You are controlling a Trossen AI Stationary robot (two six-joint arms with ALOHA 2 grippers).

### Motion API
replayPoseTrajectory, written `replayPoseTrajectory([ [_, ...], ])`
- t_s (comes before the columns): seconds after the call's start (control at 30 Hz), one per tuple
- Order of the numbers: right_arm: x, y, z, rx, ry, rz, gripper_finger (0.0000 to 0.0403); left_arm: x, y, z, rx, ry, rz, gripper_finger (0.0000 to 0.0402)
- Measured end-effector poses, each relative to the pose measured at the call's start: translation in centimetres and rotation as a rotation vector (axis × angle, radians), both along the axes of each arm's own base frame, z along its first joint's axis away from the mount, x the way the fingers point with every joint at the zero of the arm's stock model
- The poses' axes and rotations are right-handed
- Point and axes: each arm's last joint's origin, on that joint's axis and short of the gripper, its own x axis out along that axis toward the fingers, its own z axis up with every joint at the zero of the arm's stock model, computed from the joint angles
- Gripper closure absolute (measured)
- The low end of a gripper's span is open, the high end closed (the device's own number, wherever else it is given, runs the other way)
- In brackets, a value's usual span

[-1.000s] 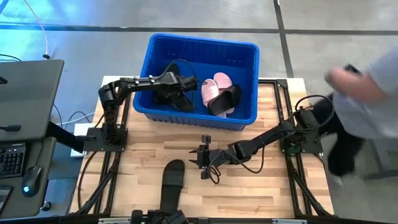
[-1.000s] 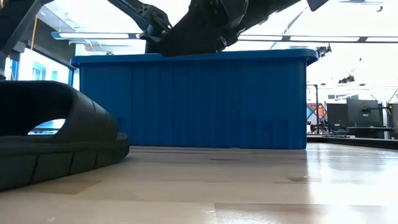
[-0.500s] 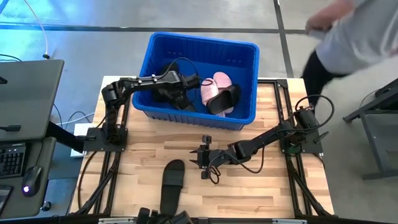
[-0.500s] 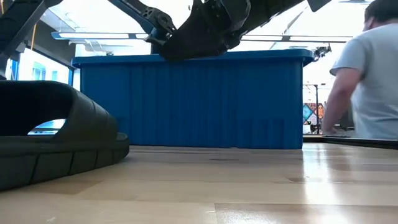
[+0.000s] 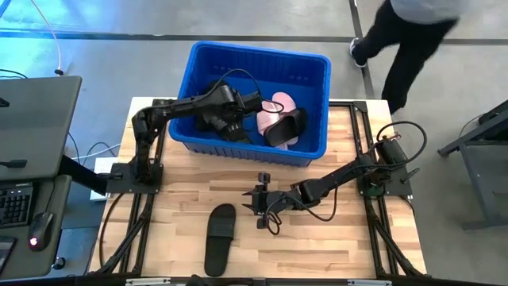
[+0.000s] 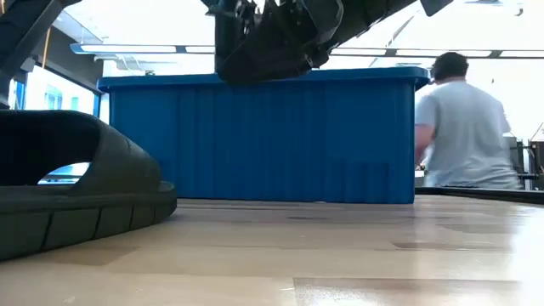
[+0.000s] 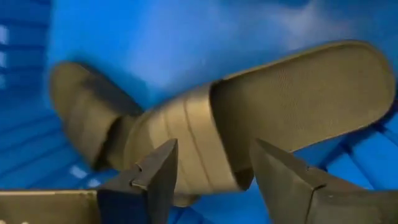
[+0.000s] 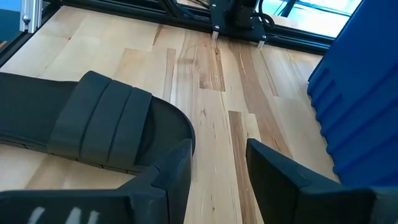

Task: Pick and place slides into bin
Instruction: Put the black slipper into the blue basket

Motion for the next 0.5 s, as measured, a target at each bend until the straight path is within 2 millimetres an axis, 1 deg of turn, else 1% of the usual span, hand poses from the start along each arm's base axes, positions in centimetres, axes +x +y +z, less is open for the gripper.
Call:
replayPoseTrajectory([
  [0.13, 0.0, 0.0, -0.1, 0.004, 0.009, -0.001, 0.0261, 0.7, -2.1, 2.6, 0.021, 0.015, -0.08, 0.0225],
  [0.3, -0.2, 0.1, -0.4, 0.016, 0.049, 0.038, 0.0261, 0.7, -5.2, 6.4, 0.048, 0.057, -0.175, 0.0241],
  [0.37, -0.3, 0.1, -0.5, 0.043, 0.062, 0.047, 0.0261, 1.0, -6.5, 7.9, 0.093, 0.01, -0.227, 0.0247],
  [0.4, -0.3, 0.2, -0.5, 0.056, 0.066, 0.05, 0.0261, 0.9, -7.3, 8.7, 0.1, -0.011, -0.261, 0.025],
  [0.5, -0.3, 0.3, -0.6, 0.079, 0.075, 0.074, 0.0261, 0.6, -10.1, 11.3, 0.124, -0.09, -0.36, 0.0256],
])
